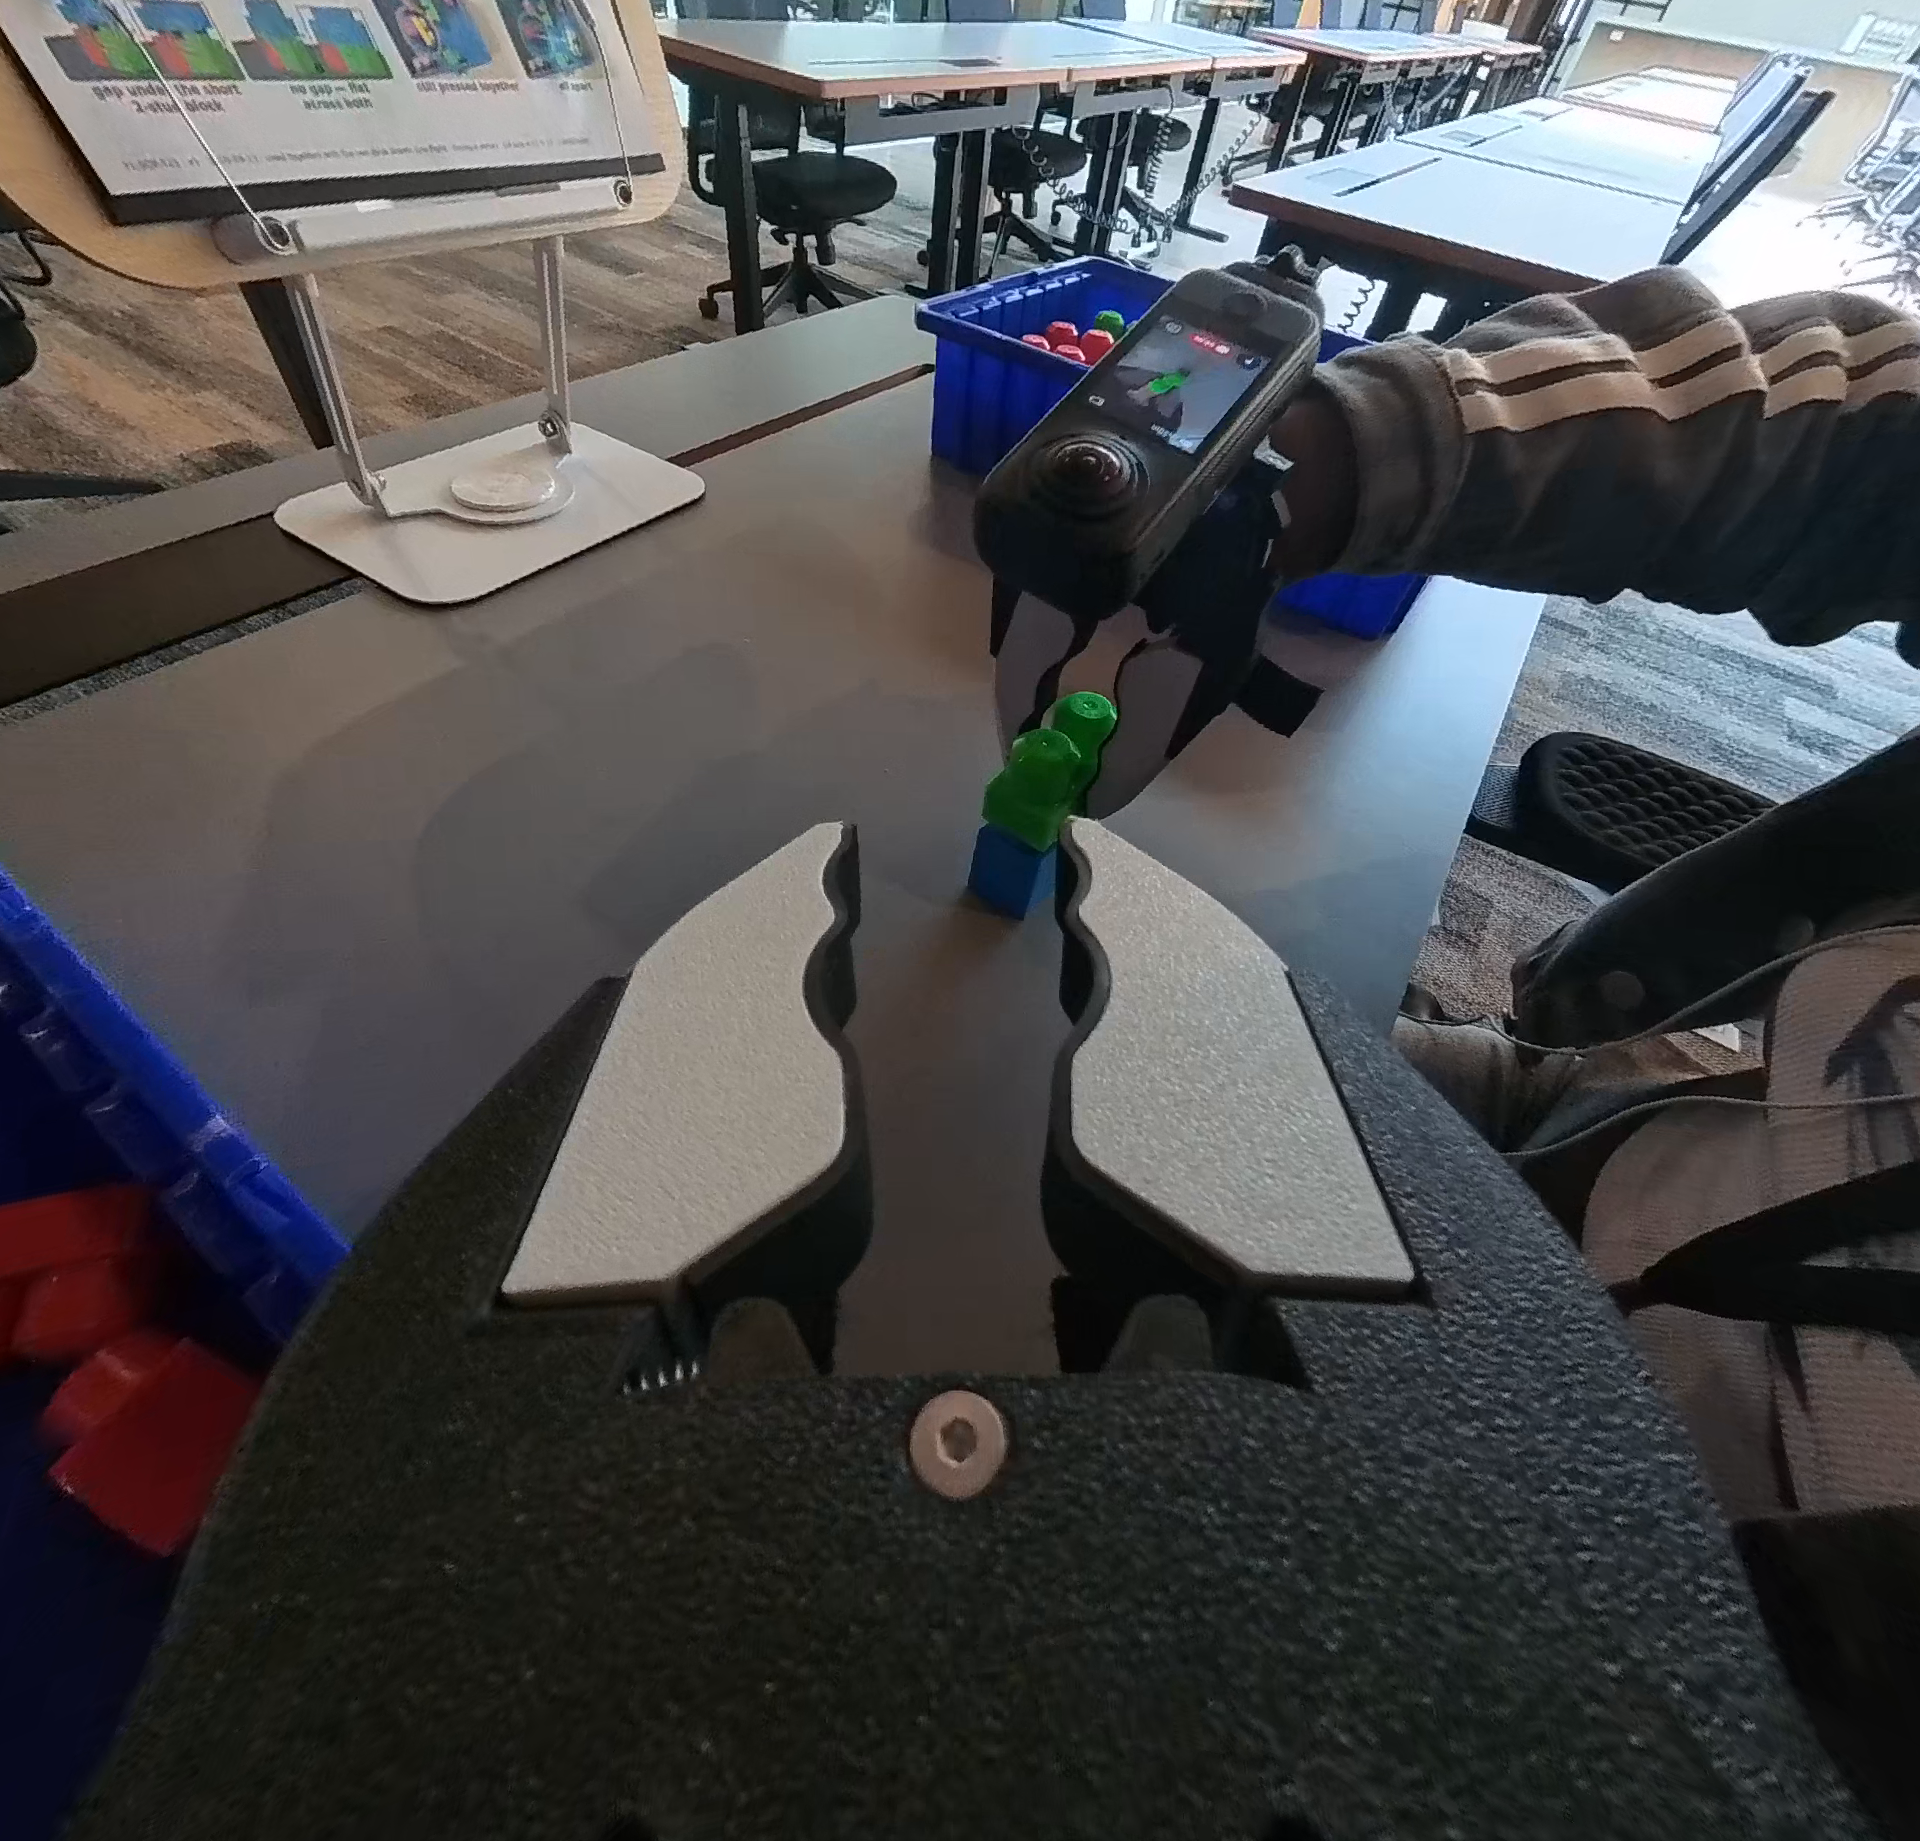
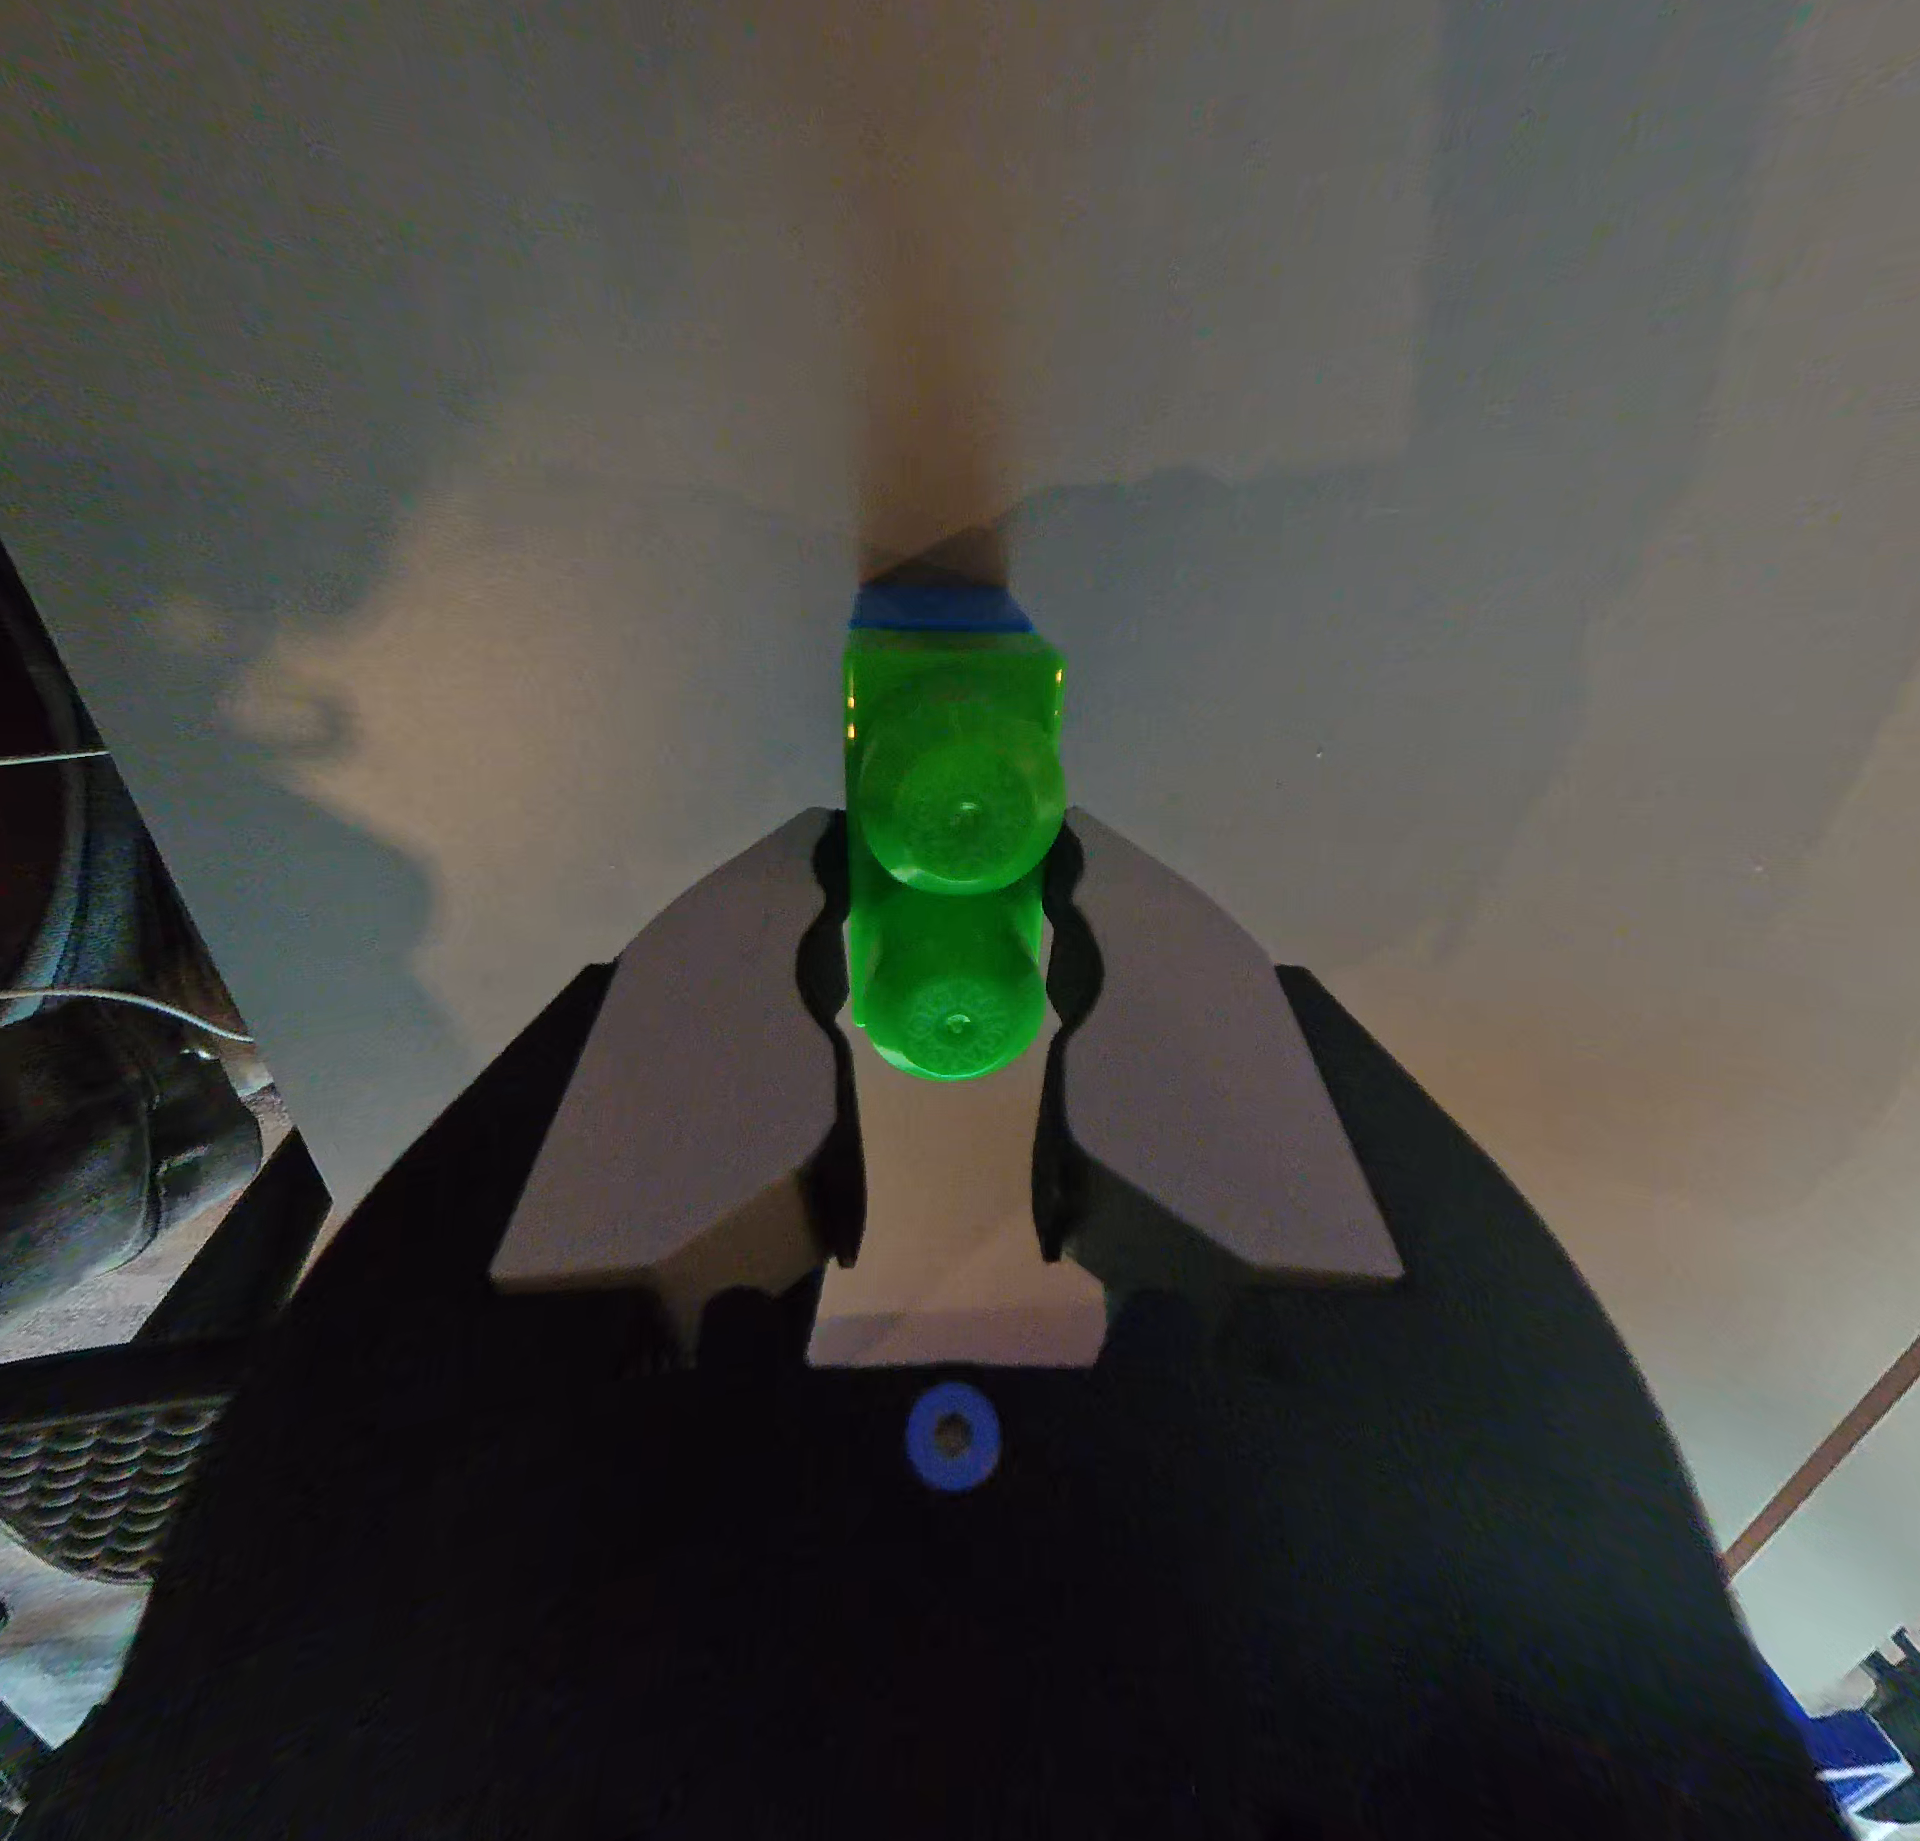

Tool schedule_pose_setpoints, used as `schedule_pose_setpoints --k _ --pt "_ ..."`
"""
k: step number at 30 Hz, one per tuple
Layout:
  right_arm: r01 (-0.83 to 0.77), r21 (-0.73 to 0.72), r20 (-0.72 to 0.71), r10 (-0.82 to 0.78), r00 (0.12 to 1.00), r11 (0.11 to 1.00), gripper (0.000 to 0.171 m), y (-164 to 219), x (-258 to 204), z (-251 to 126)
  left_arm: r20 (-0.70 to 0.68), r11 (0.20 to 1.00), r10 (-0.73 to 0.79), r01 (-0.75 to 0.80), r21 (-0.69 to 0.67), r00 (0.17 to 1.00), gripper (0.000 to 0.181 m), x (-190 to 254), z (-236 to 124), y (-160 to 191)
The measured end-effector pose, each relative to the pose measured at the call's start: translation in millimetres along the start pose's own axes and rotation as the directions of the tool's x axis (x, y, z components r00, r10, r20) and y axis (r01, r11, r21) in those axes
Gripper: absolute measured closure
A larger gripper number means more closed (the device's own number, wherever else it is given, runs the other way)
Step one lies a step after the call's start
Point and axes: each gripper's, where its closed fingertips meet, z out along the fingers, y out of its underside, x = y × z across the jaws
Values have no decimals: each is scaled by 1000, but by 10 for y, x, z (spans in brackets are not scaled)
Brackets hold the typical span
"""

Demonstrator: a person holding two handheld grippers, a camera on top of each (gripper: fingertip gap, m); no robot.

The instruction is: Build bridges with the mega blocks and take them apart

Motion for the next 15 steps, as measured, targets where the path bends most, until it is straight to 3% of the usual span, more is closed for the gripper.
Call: schedule_pose_setpoints --k 15 --pt "-4 -95 8 5 1000 995 136 25 -8 60 -25 1000 -9 8 -23 1000 146 12 93 77"
